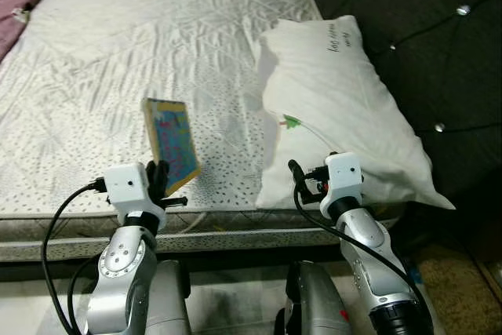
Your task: Clean up the room
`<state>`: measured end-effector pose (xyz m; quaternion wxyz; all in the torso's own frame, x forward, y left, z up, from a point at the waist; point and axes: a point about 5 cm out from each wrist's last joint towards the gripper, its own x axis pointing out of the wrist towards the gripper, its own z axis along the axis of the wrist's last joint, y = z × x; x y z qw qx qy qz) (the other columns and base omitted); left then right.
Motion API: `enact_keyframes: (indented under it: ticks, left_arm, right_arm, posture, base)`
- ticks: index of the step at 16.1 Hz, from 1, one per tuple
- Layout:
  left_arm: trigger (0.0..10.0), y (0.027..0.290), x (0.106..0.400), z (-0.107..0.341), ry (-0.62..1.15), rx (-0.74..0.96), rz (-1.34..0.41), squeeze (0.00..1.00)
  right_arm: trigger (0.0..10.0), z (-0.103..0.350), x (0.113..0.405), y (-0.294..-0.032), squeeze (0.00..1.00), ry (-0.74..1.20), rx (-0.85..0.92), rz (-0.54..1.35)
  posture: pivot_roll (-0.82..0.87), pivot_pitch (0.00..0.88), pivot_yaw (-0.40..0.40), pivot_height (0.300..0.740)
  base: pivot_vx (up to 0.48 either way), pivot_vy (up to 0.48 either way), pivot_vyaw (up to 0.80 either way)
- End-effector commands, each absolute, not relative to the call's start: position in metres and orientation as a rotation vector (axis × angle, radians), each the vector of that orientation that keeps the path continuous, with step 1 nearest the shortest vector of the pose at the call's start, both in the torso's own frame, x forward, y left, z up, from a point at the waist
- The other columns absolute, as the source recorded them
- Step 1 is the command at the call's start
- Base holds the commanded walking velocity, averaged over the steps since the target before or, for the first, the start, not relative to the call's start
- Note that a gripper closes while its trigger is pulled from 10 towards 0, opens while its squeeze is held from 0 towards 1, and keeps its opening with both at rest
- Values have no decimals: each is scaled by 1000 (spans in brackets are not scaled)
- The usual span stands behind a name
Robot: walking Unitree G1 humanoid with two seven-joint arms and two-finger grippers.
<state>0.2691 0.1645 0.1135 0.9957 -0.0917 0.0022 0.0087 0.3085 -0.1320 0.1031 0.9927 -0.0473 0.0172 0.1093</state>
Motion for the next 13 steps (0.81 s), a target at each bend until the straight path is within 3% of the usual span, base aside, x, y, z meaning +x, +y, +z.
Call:
enact_keyframes:
  ticks: [1, 5, 8, 11, 13]
  left_arm:
    - [10000, 162, 271, 120, -27, -187, 10, 0]
    - [10000, 161, 275, 120, -34, -200, 12, 0]
    - [10000, 155, 296, 119, -9, -289, 26, 0]
    - [10000, 141, 316, 121, 51, -470, 2, 0]
    - [10000, 111, 323, 109, 239, -566, -134, 0]
  right_arm:
    - [10000, 101, 308, -135, 0, 39, -90, 207]
    - [10000, 101, 308, -134, 0, 41, -82, 218]
    - [10000, 103, 308, -137, 0, 34, -89, 212]
    - [10000, 106, 305, -151, 0, 26, -115, 181]
    - [10000, 108, 303, -158, 0, 31, -115, 172]
  posture:
    - [17, 152, -48, 585]
    - [14, 154, -51, 575]
    - [-13, 156, -56, 575]
    - [-43, 164, -58, 575]
    - [-55, 170, -62, 575]
  base:
    - [0, 0, 0]
    - [0, 0, 0]
    - [0, 0, 0]
    - [0, 0, 0]
    - [0, 0, 0]
